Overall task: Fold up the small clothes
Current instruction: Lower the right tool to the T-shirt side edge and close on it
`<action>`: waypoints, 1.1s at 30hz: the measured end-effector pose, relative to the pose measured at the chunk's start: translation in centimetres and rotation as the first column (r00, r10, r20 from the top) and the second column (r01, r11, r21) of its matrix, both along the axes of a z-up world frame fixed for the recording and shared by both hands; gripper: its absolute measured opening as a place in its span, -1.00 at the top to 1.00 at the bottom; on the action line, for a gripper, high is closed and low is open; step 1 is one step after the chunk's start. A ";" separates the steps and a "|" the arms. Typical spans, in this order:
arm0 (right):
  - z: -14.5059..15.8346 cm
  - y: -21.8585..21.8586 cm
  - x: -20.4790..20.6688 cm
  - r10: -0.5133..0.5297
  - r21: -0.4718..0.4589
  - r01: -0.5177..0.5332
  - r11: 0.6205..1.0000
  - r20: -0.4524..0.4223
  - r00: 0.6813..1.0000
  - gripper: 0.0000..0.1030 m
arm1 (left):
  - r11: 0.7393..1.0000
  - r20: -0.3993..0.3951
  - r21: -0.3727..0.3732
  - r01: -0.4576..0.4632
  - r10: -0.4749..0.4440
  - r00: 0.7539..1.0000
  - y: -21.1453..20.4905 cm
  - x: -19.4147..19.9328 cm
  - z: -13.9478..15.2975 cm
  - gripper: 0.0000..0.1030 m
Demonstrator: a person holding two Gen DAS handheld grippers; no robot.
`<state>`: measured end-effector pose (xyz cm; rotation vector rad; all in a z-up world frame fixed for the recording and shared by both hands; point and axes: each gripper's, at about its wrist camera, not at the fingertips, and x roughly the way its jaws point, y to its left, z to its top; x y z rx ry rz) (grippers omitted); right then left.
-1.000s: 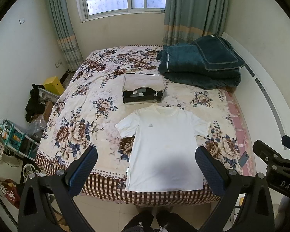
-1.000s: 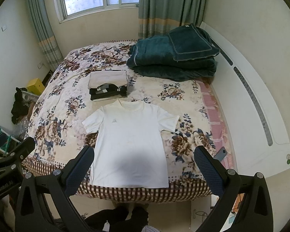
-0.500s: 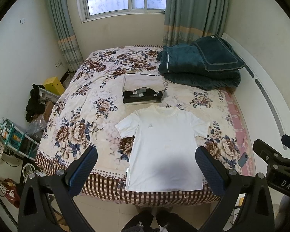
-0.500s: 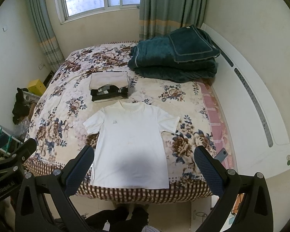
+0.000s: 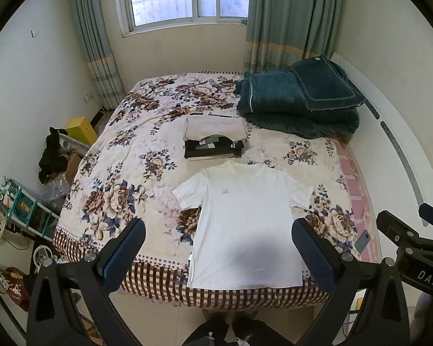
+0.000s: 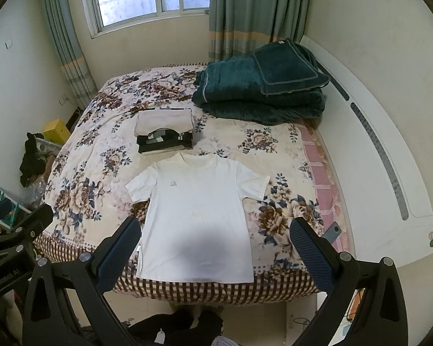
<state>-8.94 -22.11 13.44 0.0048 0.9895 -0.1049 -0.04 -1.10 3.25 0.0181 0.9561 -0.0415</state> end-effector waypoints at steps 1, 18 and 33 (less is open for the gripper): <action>0.2 0.0 0.2 0.000 0.001 0.000 1.000 0.001 1.000 -1.00 | 1.000 0.001 0.000 0.000 0.000 1.000 0.2 -0.2 -0.1 -1.00; -8.7 -5.7 5.9 -0.209 0.066 0.212 0.975 -0.045 0.977 -1.00 | 0.993 0.054 0.112 -0.045 0.039 0.998 0.6 7.8 -10.2 -1.00; -47.1 -32.0 19.9 -0.534 0.235 0.652 0.721 -0.411 0.739 -1.00 | 0.958 -0.232 0.254 -0.131 0.192 0.954 -4.9 23.1 -38.0 -1.00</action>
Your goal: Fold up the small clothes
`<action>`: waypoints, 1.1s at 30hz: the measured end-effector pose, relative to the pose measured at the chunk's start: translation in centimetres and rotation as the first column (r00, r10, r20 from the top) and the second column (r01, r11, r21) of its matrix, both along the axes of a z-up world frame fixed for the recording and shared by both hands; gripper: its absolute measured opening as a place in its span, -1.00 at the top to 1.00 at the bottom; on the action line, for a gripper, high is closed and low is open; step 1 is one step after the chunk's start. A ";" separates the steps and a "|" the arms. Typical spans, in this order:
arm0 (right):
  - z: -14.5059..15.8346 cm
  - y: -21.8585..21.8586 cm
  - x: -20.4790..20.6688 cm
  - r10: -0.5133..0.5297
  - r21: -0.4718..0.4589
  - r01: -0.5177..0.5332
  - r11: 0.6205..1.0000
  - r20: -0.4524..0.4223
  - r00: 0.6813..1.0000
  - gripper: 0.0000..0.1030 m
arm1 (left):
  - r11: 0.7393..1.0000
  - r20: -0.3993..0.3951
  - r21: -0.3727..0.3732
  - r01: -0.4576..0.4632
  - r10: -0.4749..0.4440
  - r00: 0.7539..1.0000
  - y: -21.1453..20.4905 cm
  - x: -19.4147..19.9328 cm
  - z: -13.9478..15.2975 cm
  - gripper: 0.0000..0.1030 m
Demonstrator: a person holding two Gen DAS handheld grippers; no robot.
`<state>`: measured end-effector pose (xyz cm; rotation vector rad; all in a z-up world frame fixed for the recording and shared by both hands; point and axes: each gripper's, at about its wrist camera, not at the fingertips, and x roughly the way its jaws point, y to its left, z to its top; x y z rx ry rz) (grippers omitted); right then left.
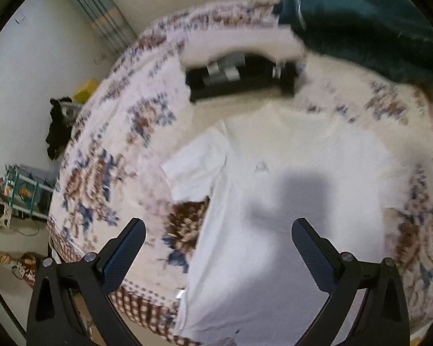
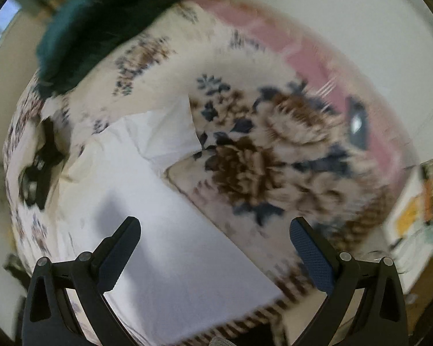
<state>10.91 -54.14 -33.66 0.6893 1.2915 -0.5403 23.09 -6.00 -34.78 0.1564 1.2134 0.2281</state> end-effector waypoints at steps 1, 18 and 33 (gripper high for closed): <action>-2.3 -0.9 1.2 -0.013 0.016 0.013 1.000 -0.010 1.000 -1.00 | 1.000 -0.020 -0.007 -0.005 0.005 1.000 -0.1 0.8 -1.8 -1.00; -28.7 -4.5 6.9 -0.523 0.571 0.407 0.713 0.047 0.851 -0.02 | 0.987 -0.146 -0.148 -0.060 0.038 0.989 -2.0 6.9 -17.2 -1.00; -17.4 9.9 17.9 0.070 0.121 -0.114 0.986 0.320 0.945 0.87 | 0.978 -0.065 -0.132 -0.160 0.152 0.986 7.2 4.5 -15.8 -1.00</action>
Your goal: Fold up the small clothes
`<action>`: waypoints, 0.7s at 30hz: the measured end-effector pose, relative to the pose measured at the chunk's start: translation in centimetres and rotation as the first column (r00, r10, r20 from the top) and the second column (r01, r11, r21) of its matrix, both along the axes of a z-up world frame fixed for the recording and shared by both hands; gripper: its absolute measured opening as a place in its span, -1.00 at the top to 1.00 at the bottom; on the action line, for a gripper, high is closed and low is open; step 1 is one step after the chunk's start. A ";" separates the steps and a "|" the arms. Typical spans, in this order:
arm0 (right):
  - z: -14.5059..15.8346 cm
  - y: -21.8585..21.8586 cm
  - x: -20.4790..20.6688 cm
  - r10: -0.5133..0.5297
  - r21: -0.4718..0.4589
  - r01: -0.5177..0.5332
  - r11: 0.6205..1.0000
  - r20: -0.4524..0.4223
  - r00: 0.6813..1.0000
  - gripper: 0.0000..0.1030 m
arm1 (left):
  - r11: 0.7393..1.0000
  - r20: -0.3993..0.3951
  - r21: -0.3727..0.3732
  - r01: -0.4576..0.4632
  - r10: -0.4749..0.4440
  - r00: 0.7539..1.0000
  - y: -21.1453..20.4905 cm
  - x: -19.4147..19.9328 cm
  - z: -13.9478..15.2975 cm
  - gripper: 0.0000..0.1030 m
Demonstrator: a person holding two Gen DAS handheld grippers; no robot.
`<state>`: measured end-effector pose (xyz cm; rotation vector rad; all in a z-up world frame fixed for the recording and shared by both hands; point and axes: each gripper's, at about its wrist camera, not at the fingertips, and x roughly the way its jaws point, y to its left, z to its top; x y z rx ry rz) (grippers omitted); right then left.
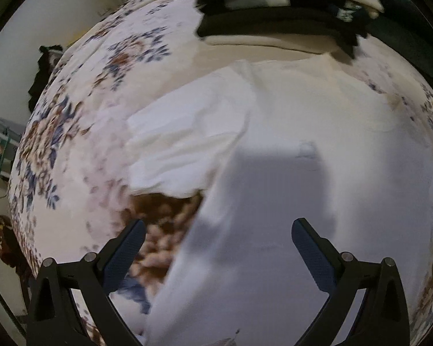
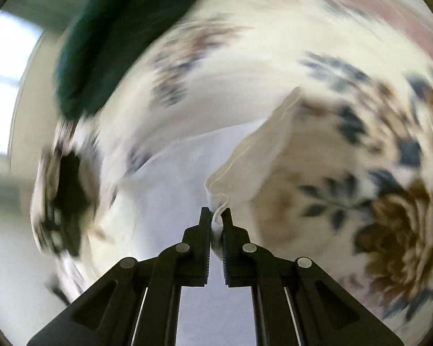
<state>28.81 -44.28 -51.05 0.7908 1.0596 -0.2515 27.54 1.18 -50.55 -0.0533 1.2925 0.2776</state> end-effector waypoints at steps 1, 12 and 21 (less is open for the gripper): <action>0.5 2.0 0.9 0.063 -0.039 -0.062 0.997 0.003 0.998 0.87 | 1.000 -0.004 -0.002 -0.010 0.010 1.000 0.7 -0.3 -0.2 -1.00; -4.9 16.7 0.6 0.502 0.036 -0.503 0.863 -0.168 0.849 0.37 | 0.998 -0.026 0.001 -0.060 0.060 0.998 5.9 -2.9 -1.0 -1.00; -2.1 10.0 -4.5 0.212 0.110 -0.201 0.973 -0.097 0.972 0.01 | 0.996 -0.035 -0.017 -0.088 0.087 0.996 7.9 -3.2 -1.7 -1.00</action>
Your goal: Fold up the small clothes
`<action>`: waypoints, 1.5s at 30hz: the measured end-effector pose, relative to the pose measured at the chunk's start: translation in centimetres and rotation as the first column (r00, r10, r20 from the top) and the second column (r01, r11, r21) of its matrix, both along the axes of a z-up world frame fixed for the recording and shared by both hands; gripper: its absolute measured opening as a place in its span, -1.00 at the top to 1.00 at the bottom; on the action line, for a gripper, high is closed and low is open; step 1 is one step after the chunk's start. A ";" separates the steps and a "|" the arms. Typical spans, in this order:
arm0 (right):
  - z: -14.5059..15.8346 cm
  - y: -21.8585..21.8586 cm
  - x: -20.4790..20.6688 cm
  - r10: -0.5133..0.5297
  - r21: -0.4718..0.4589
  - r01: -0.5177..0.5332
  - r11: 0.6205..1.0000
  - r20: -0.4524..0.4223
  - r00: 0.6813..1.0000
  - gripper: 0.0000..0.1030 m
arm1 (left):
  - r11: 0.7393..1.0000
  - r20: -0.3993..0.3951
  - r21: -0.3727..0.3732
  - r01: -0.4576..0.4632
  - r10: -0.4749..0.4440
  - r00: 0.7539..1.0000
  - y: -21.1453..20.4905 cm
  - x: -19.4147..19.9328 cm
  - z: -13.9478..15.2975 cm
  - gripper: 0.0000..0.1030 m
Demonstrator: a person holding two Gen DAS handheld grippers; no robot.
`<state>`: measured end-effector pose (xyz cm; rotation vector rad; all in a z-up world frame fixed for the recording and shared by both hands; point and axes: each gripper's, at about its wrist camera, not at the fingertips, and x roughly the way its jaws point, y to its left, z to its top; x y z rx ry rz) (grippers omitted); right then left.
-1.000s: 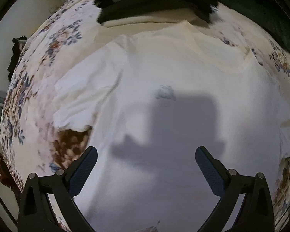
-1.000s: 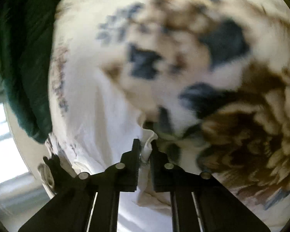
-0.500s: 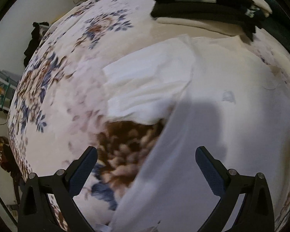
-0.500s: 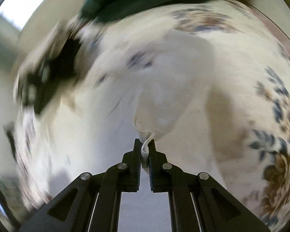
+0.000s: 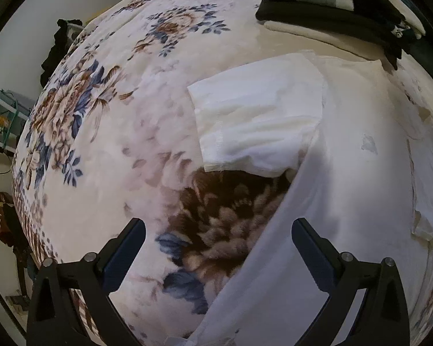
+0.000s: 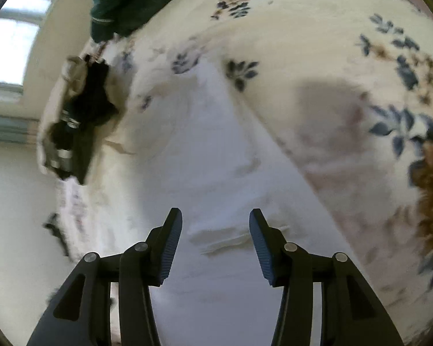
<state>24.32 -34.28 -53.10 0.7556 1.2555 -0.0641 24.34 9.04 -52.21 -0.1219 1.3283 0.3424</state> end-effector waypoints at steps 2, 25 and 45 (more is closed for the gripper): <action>-0.7 0.1 0.0 0.023 -0.027 -0.024 0.999 -0.017 1.000 0.01 | 1.000 -0.005 -0.009 -0.015 0.015 1.000 0.6 0.1 -0.3 -1.00; -6.5 0.9 -2.1 -0.113 0.024 0.122 0.992 -0.226 0.968 0.01 | 0.633 -0.044 -0.664 -0.398 0.498 0.866 10.8 5.0 -6.3 0.88; -5.1 -1.3 -2.3 -0.126 0.020 0.134 0.991 -0.229 0.965 0.01 | 0.820 0.115 -0.287 0.495 -0.483 0.868 -17.3 5.1 -2.0 0.86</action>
